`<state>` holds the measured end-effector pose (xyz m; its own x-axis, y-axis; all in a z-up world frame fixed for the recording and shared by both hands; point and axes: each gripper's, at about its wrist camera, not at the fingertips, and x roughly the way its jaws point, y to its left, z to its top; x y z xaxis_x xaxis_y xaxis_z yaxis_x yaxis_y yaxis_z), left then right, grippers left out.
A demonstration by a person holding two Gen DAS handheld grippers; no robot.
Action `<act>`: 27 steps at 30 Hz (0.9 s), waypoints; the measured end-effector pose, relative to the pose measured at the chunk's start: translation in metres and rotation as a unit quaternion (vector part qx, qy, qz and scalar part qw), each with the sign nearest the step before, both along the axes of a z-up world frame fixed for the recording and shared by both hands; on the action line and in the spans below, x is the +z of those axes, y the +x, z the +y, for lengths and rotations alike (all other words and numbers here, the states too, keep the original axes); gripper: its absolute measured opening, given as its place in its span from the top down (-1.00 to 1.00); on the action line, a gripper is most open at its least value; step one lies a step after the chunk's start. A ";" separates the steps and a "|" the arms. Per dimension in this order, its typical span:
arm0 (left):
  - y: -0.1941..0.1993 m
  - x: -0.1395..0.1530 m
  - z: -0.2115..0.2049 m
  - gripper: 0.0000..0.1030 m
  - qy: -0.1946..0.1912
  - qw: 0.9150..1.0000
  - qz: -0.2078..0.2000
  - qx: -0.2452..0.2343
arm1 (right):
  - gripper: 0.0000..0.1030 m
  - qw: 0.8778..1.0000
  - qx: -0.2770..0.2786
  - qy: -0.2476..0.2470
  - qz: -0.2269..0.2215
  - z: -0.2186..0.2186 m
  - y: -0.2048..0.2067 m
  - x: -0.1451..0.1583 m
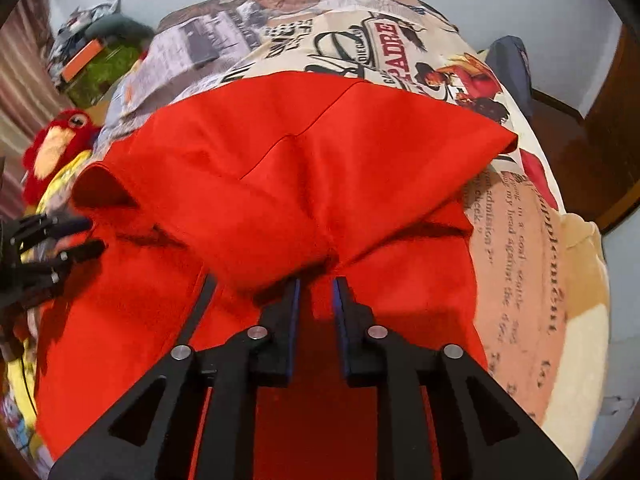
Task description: Fold large clothes
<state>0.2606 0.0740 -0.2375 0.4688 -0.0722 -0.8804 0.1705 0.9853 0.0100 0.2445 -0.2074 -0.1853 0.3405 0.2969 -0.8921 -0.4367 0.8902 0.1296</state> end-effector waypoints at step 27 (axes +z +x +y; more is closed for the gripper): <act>0.103 0.012 -0.028 0.02 -0.066 0.998 -0.002 -0.011 | -0.08 0.998 0.013 0.054 0.002 0.057 0.049 0.003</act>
<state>0.3640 0.0458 -0.2258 0.4702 -0.1970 -0.8603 0.1917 0.9743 -0.1184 0.2937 -0.1507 -0.1828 0.3281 0.4001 -0.8557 -0.4579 0.8597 0.2264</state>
